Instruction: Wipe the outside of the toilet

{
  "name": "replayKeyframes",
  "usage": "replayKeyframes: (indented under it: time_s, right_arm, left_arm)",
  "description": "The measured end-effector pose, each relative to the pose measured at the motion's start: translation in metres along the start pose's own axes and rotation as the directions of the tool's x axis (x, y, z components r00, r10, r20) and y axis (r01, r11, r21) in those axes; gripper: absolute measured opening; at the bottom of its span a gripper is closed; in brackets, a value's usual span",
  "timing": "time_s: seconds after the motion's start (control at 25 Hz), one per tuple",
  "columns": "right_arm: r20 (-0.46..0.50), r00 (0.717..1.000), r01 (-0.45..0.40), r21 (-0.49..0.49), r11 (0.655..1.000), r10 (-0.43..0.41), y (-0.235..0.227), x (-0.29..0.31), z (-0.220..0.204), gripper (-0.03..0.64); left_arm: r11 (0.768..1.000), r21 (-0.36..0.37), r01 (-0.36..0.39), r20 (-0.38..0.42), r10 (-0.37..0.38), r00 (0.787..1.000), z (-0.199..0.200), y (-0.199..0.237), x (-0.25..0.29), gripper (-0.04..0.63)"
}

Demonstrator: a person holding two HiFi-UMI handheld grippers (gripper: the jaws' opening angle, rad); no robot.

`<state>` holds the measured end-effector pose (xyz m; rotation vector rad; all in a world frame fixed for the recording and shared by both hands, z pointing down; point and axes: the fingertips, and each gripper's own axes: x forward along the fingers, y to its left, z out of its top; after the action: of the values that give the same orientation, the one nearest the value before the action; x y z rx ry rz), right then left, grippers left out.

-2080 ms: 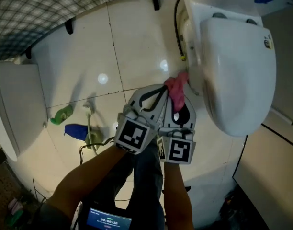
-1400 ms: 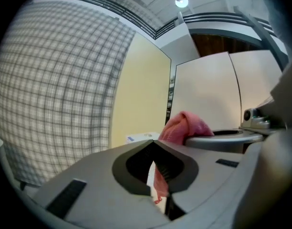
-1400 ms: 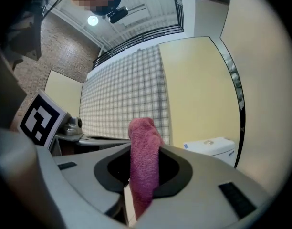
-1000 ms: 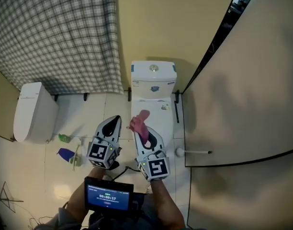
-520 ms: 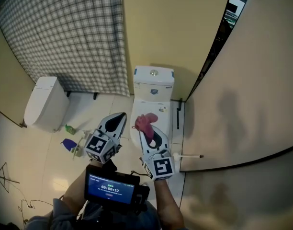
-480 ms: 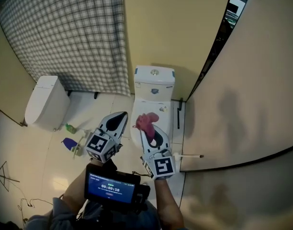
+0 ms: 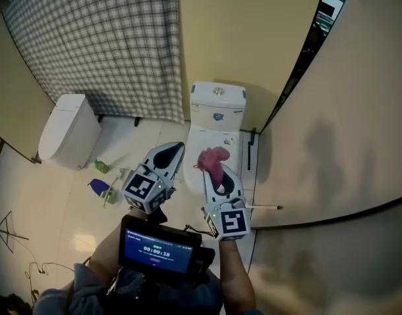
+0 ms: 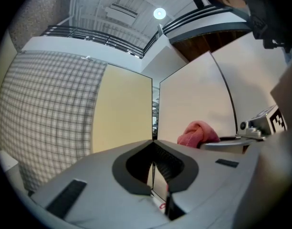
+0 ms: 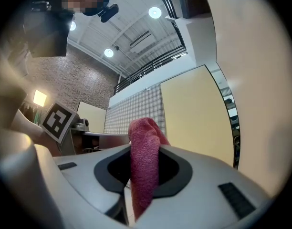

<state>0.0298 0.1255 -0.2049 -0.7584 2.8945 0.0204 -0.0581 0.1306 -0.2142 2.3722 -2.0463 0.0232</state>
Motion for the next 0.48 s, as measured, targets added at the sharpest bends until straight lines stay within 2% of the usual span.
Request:
replayKeyframes:
  time_s: [0.2, 0.48]
  right_arm:
    - [-0.002, 1.000, -0.001, -0.036, 0.999, 0.001, 0.000, 0.000, 0.005, 0.081]
    - [-0.021, 1.000, 0.001, -0.024, 1.000, -0.001, -0.007, -0.012, -0.004, 0.081]
  left_arm:
    - [1.000, -0.011, 0.014, 0.014, -0.014, 1.000, -0.001, -0.004, 0.004, 0.012]
    - [1.000, -0.010, 0.029, 0.014, -0.028, 0.999, -0.006, -0.022, 0.011, 0.012]
